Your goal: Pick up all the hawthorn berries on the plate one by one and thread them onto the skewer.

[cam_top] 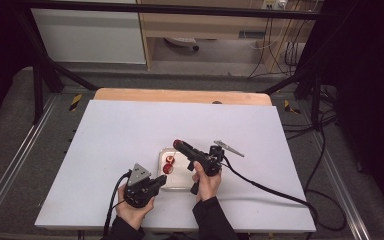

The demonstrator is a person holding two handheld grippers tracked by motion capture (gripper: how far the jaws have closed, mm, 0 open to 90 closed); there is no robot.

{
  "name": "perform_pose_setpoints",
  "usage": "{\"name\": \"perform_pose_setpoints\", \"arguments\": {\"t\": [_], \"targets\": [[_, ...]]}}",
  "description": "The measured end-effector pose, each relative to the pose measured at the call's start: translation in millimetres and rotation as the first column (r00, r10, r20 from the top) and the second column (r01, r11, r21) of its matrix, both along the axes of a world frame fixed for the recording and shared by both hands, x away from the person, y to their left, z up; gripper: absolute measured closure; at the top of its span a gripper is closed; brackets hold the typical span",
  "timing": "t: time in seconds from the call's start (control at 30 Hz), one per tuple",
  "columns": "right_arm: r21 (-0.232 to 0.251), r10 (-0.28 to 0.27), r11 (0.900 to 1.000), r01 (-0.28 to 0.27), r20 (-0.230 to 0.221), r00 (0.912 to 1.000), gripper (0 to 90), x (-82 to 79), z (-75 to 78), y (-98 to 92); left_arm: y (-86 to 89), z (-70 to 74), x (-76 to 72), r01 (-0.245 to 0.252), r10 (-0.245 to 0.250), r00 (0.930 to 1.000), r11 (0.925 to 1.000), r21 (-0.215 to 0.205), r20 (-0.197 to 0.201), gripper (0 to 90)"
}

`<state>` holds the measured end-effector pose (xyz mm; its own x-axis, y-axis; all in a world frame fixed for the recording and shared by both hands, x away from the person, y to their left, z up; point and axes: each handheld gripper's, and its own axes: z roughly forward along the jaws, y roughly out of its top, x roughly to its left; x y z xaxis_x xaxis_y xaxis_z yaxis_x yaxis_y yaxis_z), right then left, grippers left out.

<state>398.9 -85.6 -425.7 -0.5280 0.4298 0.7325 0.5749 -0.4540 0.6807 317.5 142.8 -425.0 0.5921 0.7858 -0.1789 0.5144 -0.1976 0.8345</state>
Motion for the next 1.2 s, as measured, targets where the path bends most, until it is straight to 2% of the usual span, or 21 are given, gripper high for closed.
{"name": "perform_pose_setpoints", "arguments": {"t": [0.03,0.1,0.17,0.37,0.47,0.6,0.73,0.83,0.87,0.97,1.07,1.2], "targets": [[0.006,-0.005,1.000,0.005,0.007,1.0000,63.7,0.2,-0.7,0.4,-0.7,-0.6,-0.8,0.005,-0.005,1.0000,0.9999,0.014,0.004,88.9],[0.004,0.012,1.000,-0.012,-0.002,0.9999,63.7,1.2,-1.0,0.1,0.0,-1.5,-1.4,0.010,-0.012,0.9994,0.9978,0.066,0.033,88.9],[-0.005,0.024,1.000,-0.024,-0.005,0.9997,63.7,1.4,0.0,-1.1,3.6,-1.5,0.6,0.012,-0.014,0.9995,0.9981,0.060,0.029,88.9],[-0.005,0.062,0.998,-0.062,-0.027,0.9977,63.7,2.3,2.1,-2.8,4.9,-4.0,4.0,0.030,-0.034,0.9987,0.9943,0.102,0.039,88.9],[-0.001,0.064,0.998,-0.064,-0.022,0.9977,63.7,1.6,2.2,-2.8,3.6,-6.6,5.6,0.030,-0.033,0.9989,0.9960,0.085,0.033,88.8],[0.006,0.046,0.999,-0.046,-0.017,0.9988,63.7,0.5,1.2,-1.8,1.8,-6.2,2.9,0.047,-0.048,0.9986,0.9986,0.023,0.021,88.7],[0.009,0.032,0.999,-0.032,0.004,0.9995,63.8,1.9,1.0,-1.8,3.7,-0.1,-0.2,0.037,-0.037,0.9990,0.9993,0.011,0.023,88.8],[0.002,0.047,0.999,-0.047,0.012,0.9988,63.8,2.1,3.3,-3.4,7.9,0.8,2.0,0.017,-0.017,0.9996,0.9999,-0.002,0.023,88.8],[-0.002,0.049,0.999,-0.049,0.018,0.9986,63.8,1.6,4.1,-3.5,7.2,0.2,2.1,0.024,-0.023,0.9996,0.9997,-0.010,0.014,88.8],[-0.019,0.055,0.998,-0.055,0.012,0.9984,63.8,-0.6,2.5,-2.7,3.7,-0.5,1.2,0.021,-0.021,0.9997,0.9998,0.007,0.012,88.9],[-0.019,0.052,0.998,-0.052,0.008,0.9986,63.9,-2.8,2.0,-2.0,3.4,-1.2,3.0,0.014,-0.014,0.9999,0.9999,0.000,0.005,88.9],[-0.012,0.044,0.999,-0.044,0.009,0.9990,64.0,-3.9,3.3,-2.2,3.2,1.0,3.6,0.012,-0.012,0.9998,0.9998,0.013,0.014,88.9]]}}
